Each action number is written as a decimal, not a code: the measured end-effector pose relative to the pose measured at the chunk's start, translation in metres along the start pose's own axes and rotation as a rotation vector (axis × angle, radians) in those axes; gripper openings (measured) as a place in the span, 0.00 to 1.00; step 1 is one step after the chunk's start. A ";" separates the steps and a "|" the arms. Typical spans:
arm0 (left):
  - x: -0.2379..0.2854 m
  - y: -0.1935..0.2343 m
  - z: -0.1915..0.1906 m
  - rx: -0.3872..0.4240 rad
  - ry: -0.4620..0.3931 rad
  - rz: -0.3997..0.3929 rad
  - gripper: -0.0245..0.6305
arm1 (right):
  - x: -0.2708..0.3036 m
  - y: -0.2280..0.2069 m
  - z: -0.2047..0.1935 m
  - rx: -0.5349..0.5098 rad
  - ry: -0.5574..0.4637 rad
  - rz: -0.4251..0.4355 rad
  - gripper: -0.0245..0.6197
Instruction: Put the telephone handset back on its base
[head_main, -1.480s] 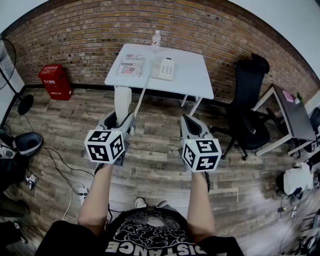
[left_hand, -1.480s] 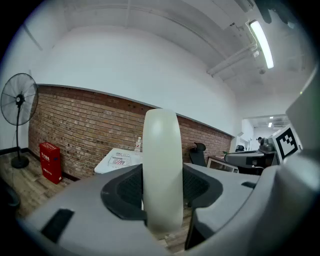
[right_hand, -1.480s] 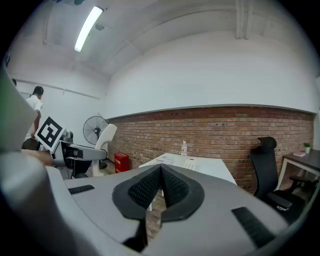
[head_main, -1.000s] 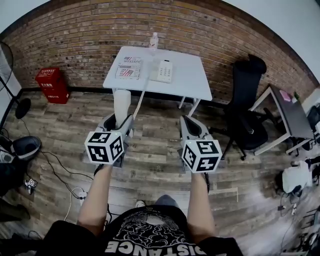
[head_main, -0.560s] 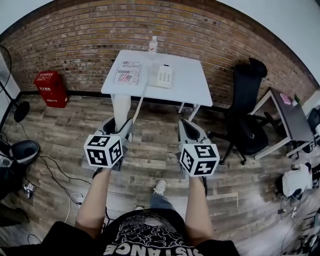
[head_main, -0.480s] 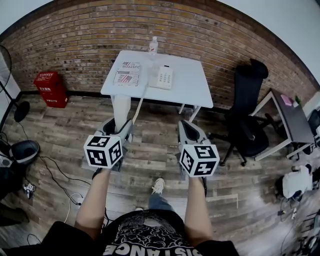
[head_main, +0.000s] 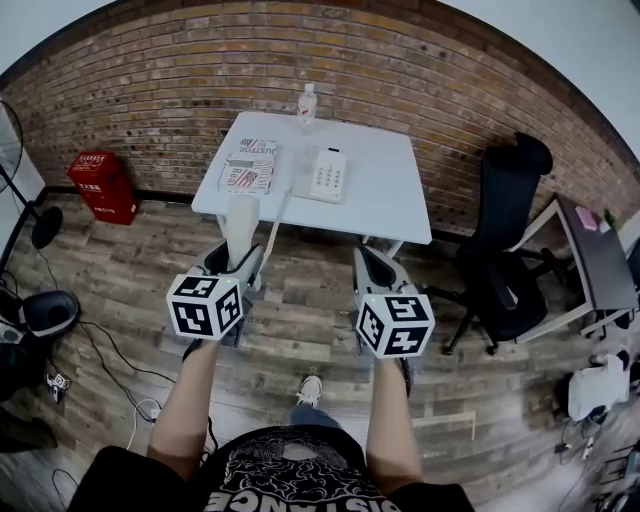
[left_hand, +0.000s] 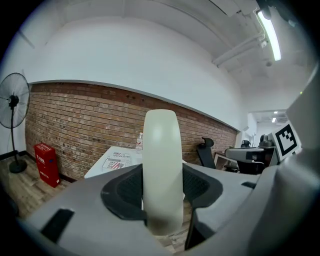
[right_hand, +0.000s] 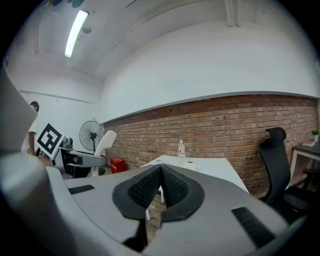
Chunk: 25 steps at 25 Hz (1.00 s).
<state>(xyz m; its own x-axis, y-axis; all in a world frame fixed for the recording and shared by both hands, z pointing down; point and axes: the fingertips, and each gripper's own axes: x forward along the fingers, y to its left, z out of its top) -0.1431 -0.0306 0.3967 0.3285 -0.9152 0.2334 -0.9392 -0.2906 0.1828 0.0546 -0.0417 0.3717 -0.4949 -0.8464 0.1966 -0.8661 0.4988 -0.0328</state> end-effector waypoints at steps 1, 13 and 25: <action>0.010 0.000 0.003 0.000 0.001 0.004 0.37 | 0.007 -0.008 0.002 0.002 0.001 0.004 0.04; 0.101 -0.005 0.023 0.007 0.028 0.030 0.37 | 0.073 -0.080 0.012 0.024 0.010 0.037 0.04; 0.164 -0.004 0.030 0.002 0.051 0.051 0.37 | 0.116 -0.124 0.015 0.017 0.018 0.068 0.04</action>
<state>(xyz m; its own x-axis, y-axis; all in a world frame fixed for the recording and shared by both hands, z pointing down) -0.0889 -0.1875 0.4059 0.2849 -0.9134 0.2907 -0.9551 -0.2446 0.1673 0.1039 -0.2043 0.3835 -0.5516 -0.8071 0.2105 -0.8315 0.5518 -0.0633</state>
